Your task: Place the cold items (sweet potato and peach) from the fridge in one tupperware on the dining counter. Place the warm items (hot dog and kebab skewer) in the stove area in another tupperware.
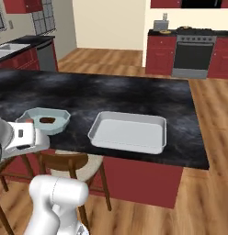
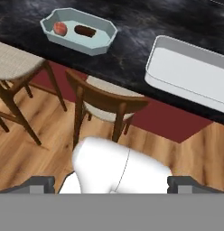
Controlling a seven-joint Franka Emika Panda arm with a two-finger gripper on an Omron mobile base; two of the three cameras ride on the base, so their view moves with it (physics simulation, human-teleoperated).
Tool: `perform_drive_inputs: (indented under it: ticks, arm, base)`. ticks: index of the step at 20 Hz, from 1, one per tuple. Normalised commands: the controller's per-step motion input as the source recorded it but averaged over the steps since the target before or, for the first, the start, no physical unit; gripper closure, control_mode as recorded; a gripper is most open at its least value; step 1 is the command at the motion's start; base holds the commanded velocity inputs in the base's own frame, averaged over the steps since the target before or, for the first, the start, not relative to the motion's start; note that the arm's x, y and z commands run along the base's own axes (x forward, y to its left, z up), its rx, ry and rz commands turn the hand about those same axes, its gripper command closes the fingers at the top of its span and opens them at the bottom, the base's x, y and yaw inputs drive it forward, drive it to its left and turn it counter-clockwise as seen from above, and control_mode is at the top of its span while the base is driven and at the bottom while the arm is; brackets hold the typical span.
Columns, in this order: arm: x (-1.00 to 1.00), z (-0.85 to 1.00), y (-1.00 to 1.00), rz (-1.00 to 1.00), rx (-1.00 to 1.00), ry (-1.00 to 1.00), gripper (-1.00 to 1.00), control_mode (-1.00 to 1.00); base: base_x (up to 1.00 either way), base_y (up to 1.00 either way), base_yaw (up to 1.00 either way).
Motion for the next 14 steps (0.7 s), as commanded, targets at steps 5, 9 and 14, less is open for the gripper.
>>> perform_drive_inputs:
  ticks: [5,9,14]
  arm:
    - [0.0,0.0,0.0,0.0,0.0,0.0,-1.0,1.0]
    - [0.0,0.0,0.0,0.0,0.0,0.0,-1.0,1.0]
    - [0.0,0.0,0.0,0.0,0.0,0.0,-1.0,1.0]
  base:
    - [0.0,-1.0,0.0]
    - [0.14,-1.0,0.0]
    - [0.33,-1.0,0.0]
